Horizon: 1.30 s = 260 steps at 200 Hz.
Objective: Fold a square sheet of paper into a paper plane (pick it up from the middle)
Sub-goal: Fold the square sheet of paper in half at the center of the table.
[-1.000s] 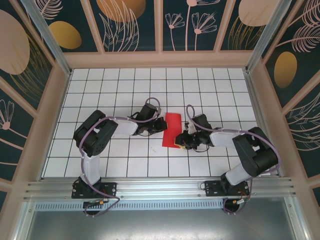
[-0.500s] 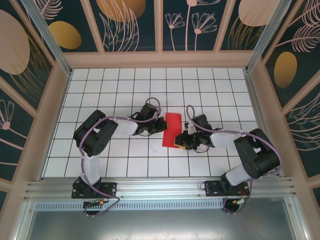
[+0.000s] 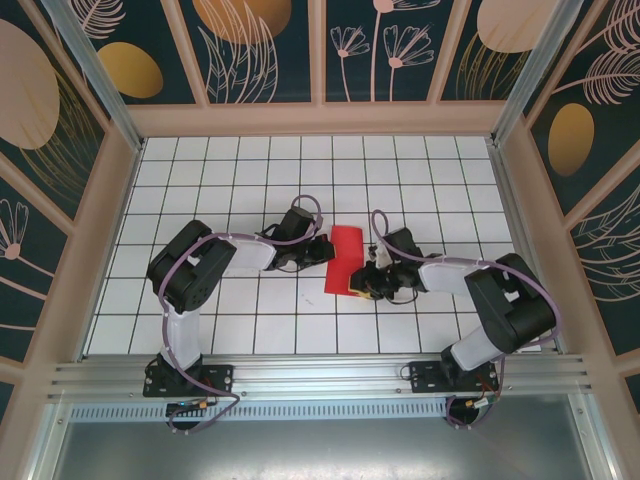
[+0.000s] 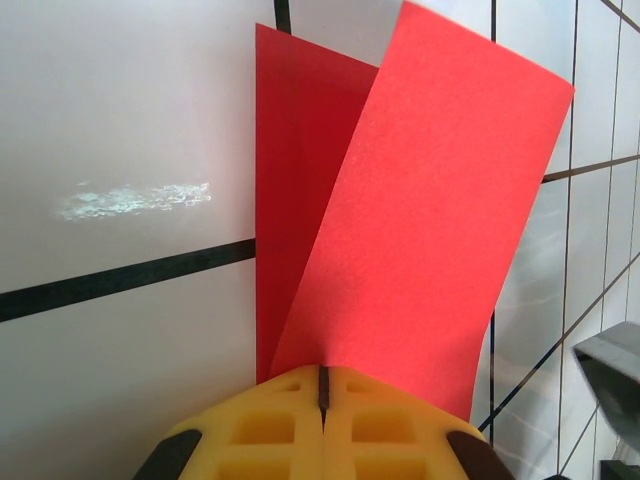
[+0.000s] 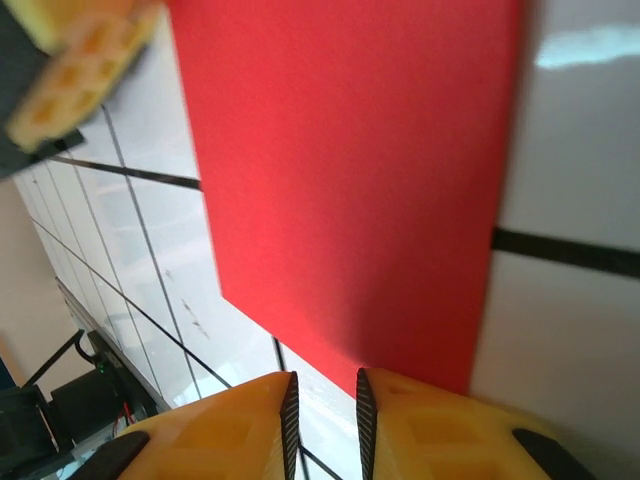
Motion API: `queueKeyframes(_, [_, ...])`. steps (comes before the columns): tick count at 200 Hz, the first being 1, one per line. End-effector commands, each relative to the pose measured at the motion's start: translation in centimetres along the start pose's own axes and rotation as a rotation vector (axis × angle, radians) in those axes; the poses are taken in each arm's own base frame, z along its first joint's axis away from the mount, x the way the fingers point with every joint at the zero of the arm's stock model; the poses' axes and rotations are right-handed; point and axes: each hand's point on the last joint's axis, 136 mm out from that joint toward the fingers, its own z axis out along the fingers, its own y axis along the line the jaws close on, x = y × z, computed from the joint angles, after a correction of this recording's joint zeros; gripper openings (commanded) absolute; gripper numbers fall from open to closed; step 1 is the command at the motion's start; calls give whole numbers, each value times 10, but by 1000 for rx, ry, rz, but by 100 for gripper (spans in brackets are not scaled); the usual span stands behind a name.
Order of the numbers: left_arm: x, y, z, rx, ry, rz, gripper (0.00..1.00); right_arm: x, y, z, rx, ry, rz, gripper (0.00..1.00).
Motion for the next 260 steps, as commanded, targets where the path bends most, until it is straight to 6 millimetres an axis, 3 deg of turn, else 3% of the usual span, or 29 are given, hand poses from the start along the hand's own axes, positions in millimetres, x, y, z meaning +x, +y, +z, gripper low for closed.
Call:
queueKeyframes(1, [29, 38, 11, -119, 89, -30, 1, -39, 37, -27, -69, -124, -87, 26])
queueKeyframes(25, [29, 39, 11, -122, 89, -31, 1, -63, 37, -33, -68, -161, -87, 26])
queueKeyframes(77, [31, 42, 13, -127, 97, -34, 1, -92, 23, -14, -49, -144, -80, 25])
queueKeyframes(138, [35, 46, 14, -136, 110, -37, 1, -86, -25, 7, 34, -95, 11, 25])
queueKeyframes(154, [35, 46, 15, -137, 109, -38, 1, -88, -20, 3, 31, -95, 9, 26])
queueKeyframes(191, [35, 47, 14, -140, 110, -36, 1, -105, 29, -26, -52, -162, -83, 26])
queueKeyframes(205, [35, 47, 14, -140, 109, -35, 1, -109, 37, -29, -71, -166, -98, 26])
queueKeyframes(260, [34, 47, 14, -139, 110, -37, 0, -117, 18, -13, -53, -144, -61, 26])
